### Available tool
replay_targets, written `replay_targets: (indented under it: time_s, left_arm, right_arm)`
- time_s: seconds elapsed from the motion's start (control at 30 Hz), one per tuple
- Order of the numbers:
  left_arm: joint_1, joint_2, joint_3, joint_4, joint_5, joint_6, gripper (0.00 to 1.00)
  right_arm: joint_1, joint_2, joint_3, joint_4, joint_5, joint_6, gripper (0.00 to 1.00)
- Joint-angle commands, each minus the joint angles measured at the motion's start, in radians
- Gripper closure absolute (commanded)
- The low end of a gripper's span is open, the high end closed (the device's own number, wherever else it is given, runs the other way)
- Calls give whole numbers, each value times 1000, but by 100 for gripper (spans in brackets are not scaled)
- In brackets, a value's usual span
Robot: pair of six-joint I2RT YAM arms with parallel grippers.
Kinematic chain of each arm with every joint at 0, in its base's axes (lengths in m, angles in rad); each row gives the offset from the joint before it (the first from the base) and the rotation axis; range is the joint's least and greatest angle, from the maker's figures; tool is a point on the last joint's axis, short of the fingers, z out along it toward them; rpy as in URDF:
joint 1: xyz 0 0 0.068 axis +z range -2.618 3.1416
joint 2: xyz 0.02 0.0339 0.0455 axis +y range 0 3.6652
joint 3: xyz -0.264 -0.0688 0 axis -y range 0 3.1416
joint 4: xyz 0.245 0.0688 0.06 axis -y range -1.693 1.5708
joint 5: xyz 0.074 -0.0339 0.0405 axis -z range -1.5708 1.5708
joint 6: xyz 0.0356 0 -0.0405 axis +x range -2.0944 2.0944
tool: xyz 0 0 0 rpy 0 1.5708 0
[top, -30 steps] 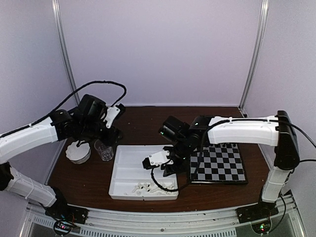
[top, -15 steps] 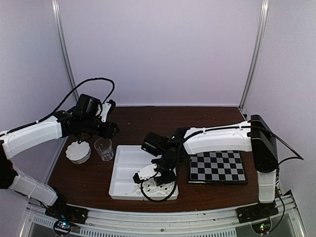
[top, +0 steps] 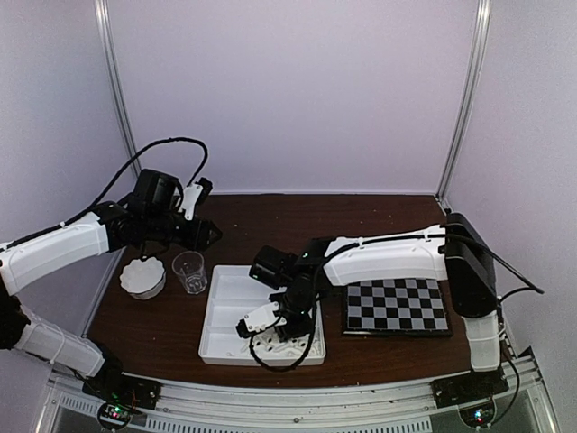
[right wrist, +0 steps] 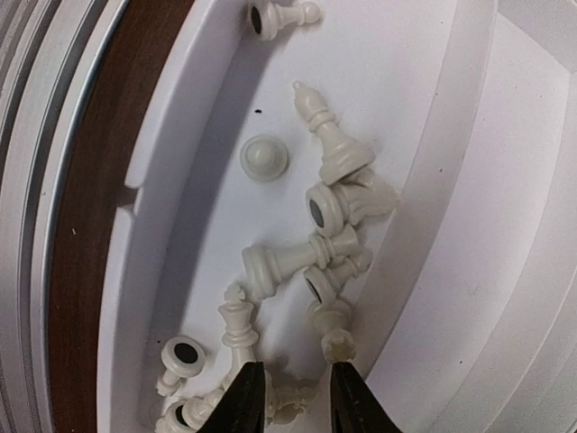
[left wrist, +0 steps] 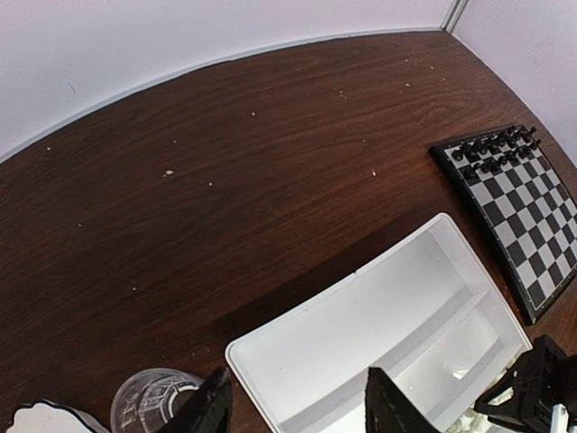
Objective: Set up the chess pieces on the board
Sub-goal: Pick up the rook from the storage box.
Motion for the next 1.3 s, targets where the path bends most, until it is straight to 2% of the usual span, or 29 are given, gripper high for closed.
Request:
replay_targets:
  time_s: [0.0,0.2,0.33,0.6,0.87,1.27]
  left_arm:
    - [7,-18,-3,40,34,8,49]
    - [7,-19,-5,40,45,11,50]
    - [7,-31,-10,47,44,18,50]
    - [7,-38,-12,52,51,20,50]
    - [7,-65,-19,54,44,30,50]
    - [7,-90,-20,50,49,39,50]
  right_arm:
    - [11,31,34,1,31,9,72]
    - [21,54,57,9,46,23,70]
    - [30,15,33,37,34,4,71]
    - [36,-39,41,-68,3,-166,71]
    - [50,-1,129,-146,5,-319,68]
    - [81,100,238,-179,51,-446,68]
